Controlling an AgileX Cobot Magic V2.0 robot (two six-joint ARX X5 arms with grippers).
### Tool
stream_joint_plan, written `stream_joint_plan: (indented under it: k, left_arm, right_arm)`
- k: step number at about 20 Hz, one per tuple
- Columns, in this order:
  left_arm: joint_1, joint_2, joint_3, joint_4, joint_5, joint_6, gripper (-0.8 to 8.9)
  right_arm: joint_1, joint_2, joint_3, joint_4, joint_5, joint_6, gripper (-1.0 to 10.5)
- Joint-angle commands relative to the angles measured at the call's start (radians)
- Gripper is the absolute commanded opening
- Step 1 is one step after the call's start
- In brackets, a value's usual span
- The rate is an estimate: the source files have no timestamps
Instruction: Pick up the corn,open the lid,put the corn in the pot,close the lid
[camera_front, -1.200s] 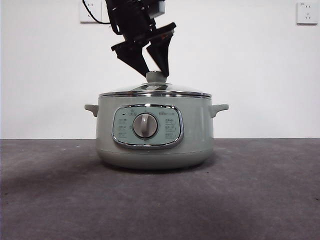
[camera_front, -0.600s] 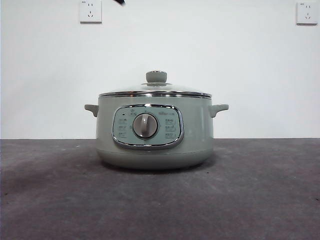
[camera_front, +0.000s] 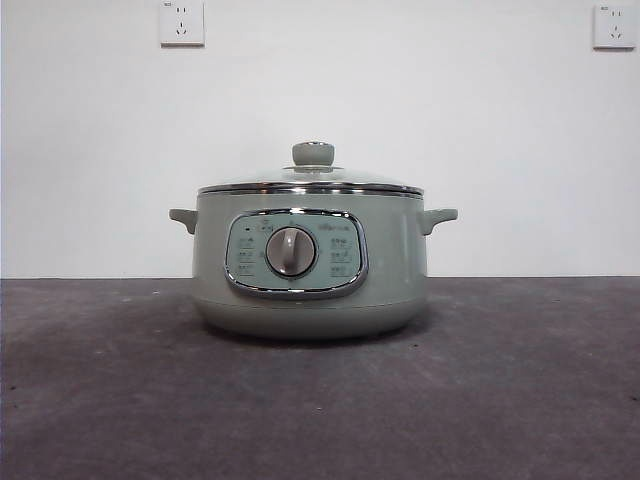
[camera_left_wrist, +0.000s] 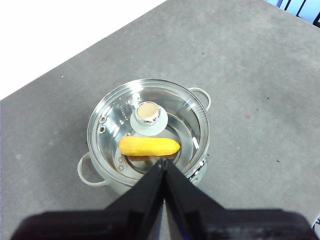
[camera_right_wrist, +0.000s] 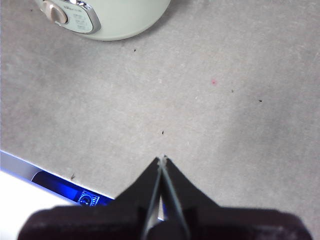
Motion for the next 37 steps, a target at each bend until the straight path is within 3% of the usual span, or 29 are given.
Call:
stream_joint_plan:
  k: [1,3,7,10,12,16,19,21,25,30,33,37]
  left_arm:
    - [0.014,0.010,-0.004,0.006,-0.024,0.033,-0.02]
    - [0.059,-0.012,-0.004,-0.001,-0.093,0.101,-0.02]
    - [0.129,-0.106,-0.039,0.002,-0.066,0.130,-0.02]
    - [0.259,-0.244,-0.252,0.114,-0.064,0.132,-0.02]
    - [0.336,-0.392,-0.536,0.315,-0.021,0.129,-0.02]
    - [0.410,-0.726,-1.262,0.914,0.008,0.070,-0.02]
    - [0.414,-0.953,-1.772,1.382,0.008,-0.102,-0.02]
    - [0.414,-1.106,-1.995,1.521,-0.020,-0.216,-0.02]
    - [0.414,-1.339,-2.168,1.449,-0.137,-0.272,-0.02]
    - [0.420,-1.452,-2.189,1.245,-0.229,-0.218,-0.02]
    - [0.438,-1.499,-2.189,1.157,-0.234,-0.224,-0.02]
    - [0.449,-1.508,-2.189,1.172,-0.235,-0.223,-0.02]
  right_arm:
    - [0.003,0.000,-0.012,-0.027,0.005,0.005,-0.2]
    - [0.003,0.006,-0.012,-0.027,0.005,0.005,-0.2]
    - [0.003,0.013,-0.012,-0.027,0.019,0.005,-0.2]
    - [0.003,0.032,-0.012,-0.027,0.031,0.005,-0.2]
    - [0.003,0.037,-0.012,-0.027,0.046,0.005,-0.2]
    - [0.003,0.054,-0.012,-0.027,0.060,0.005,-0.2]
    - [0.003,0.058,-0.012,-0.027,0.102,0.005,-0.2]
    - [0.003,0.058,-0.012,-0.027,0.102,0.005,-0.2]
    - [0.003,0.058,-0.012,-0.027,0.109,0.005,-0.2]
    - [0.003,0.058,-0.012,-0.027,0.109,0.005,-0.2]
    - [0.003,0.058,-0.012,-0.027,0.109,0.005,-0.2]
    - [0.003,0.058,-0.012,-0.027,0.109,0.005,-0.2]
